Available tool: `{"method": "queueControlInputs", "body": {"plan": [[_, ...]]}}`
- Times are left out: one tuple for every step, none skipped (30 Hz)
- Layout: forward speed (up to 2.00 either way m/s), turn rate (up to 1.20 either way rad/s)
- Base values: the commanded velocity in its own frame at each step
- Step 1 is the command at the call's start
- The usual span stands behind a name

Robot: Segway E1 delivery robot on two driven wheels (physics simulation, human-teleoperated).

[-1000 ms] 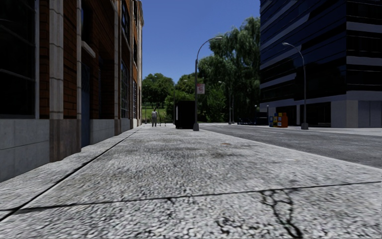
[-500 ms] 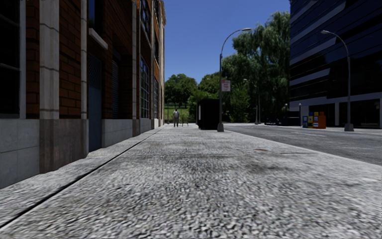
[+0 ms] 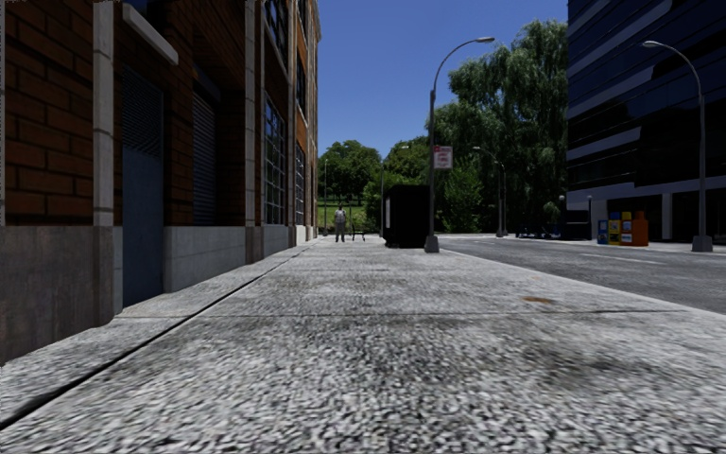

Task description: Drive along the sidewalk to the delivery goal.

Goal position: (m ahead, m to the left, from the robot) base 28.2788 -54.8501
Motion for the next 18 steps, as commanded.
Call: {"method": "queueControlInputs", "body": {"plan": [[2.00,0.00],[2.00,0.00],[2.00,0.00],[2.00,0.00],[2.00,0.00],[2.00,0.00],[2.00,0.00],[2.00,0.00],[2.00,0.00],[2.00,0.00],[2.00,0.00],[2.00,0.00],[2.00,0.00],[2.00,0.00],[2.00,0.00],[2.00,0.00],[2.00,0.00],[2.00,0.00]]}}
